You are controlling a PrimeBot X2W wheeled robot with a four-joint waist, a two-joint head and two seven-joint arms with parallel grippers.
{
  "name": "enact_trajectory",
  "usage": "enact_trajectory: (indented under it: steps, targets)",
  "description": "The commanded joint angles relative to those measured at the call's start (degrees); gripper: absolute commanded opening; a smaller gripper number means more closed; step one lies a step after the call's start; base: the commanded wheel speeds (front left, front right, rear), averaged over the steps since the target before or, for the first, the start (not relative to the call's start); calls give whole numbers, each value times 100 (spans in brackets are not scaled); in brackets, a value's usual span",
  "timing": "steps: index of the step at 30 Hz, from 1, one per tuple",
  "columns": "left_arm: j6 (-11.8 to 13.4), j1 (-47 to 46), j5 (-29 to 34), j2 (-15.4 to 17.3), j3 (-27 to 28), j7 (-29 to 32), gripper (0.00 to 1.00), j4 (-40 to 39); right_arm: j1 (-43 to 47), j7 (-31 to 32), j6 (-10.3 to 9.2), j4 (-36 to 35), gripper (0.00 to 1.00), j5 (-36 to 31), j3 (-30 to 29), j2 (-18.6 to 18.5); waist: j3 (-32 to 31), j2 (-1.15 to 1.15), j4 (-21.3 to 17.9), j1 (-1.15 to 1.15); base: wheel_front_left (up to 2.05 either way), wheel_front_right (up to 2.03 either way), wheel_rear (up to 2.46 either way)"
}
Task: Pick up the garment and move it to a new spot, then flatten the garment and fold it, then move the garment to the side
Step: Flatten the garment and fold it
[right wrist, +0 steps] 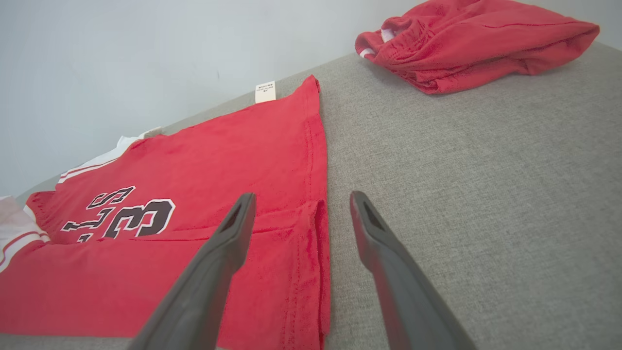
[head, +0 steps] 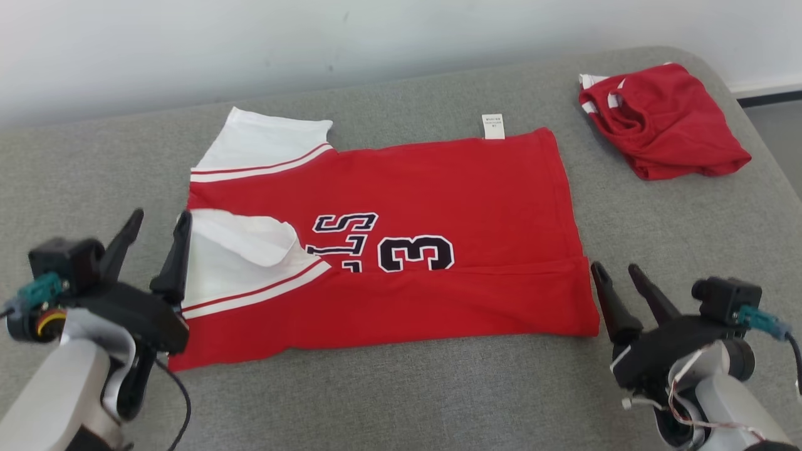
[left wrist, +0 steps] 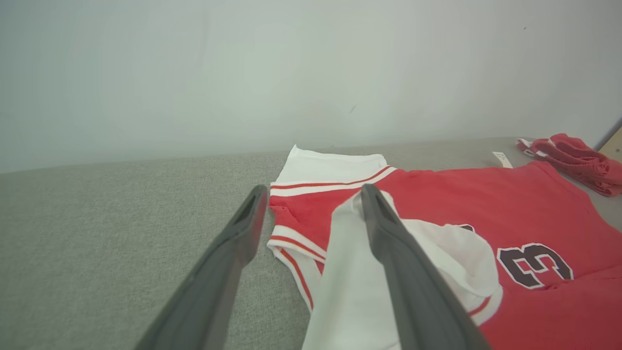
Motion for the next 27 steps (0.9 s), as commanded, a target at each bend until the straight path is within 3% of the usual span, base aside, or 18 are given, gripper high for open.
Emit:
enact_trajectory:
  steps: [1,15,22,27]
  targets:
    - [1,256,-55,47,41,-91,100,-38,206,-49,-16,-66,100,-40,39,-27,-116,-1,62,0,0,0,0]
    - [356,1455,-71,-152,177,-326,100,-790,984,-140,-16,-189,100,-90,-328,32,-344,-1,279,0,0,0,0]
    - [358,1169,-55,-214,138,-193,100,-816,1071,-89,-16,-275,100,-184,-448,139,-337,-1,252,0,0,0,0]
    - [270,777,-231,-14,297,12,100,-746,904,-31,-16,-300,100,-249,-383,238,-277,-1,87,0,0,0,0]
